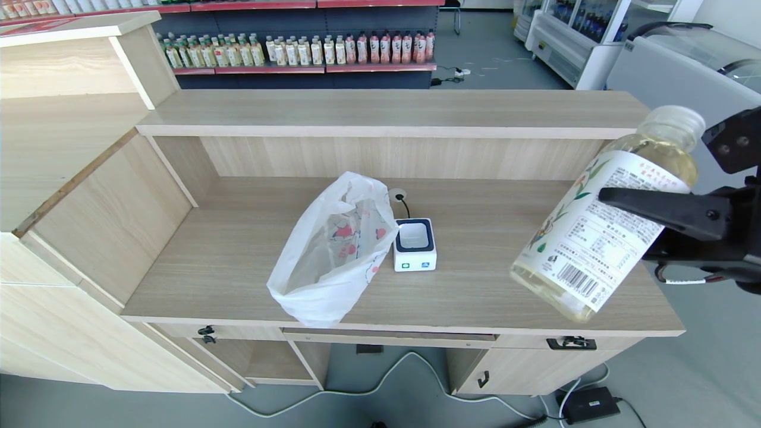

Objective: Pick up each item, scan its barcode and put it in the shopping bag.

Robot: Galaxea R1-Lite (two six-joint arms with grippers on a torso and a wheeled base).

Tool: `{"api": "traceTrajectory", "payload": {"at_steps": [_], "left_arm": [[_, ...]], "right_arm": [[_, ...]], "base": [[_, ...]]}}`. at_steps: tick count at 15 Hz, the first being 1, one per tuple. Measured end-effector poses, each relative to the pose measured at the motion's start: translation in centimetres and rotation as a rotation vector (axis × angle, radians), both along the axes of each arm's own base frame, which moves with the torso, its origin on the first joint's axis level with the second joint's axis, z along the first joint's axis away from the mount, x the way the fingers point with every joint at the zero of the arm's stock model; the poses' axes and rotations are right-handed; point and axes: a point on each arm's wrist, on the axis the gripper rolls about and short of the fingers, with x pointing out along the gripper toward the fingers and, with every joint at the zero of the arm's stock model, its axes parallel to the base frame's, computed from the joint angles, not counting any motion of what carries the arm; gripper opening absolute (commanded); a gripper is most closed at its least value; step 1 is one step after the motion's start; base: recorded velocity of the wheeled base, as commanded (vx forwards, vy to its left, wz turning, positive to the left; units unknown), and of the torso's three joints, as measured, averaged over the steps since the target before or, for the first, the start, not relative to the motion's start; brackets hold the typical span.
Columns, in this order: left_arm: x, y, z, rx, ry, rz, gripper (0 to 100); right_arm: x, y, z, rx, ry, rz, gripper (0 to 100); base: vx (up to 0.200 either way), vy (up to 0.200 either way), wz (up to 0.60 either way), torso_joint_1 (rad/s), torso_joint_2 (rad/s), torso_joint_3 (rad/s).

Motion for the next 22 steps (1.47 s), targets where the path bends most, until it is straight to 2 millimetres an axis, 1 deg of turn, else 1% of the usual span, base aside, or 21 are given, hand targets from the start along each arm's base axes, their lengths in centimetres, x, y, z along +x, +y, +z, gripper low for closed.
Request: {"api": "traceTrajectory", "payload": {"at_steps": [3, 6, 10, 15, 22], "left_arm": [[0.0, 0.0, 0.0, 0.0, 0.0, 0.0, 100], [0.0, 0.0, 0.0, 0.0, 0.0, 0.0, 100], [0.0, 0.0, 0.0, 0.0, 0.0, 0.0, 100], [0.0, 0.0, 0.0, 0.0, 0.0, -0.001, 100], [0.0, 0.0, 0.0, 0.001, 0.0, 0.0, 100]], "right_arm": [[-1.3, 0.7, 0.7, 0.012, -0.008, 0.063, 0], [-2.0, 1.1, 1.0, 0.016, -0.015, 0.096, 0], [-3.0, 1.1, 1.5, 0.028, 0.007, 0.152, 0], [-3.9, 0.9, 1.8, 0.051, 0.048, 0.165, 0], [-4.3, 0.7, 2.0, 0.055, 0.032, 0.162, 0]], "base": [[0.0, 0.0, 0.0, 0.0, 0.0, 0.0], [0.0, 0.0, 0.0, 0.0, 0.0, 0.0], [0.0, 0.0, 0.0, 0.0, 0.0, 0.0], [0.0, 0.0, 0.0, 0.0, 0.0, 0.0], [0.0, 0.0, 0.0, 0.0, 0.0, 0.0]]}}
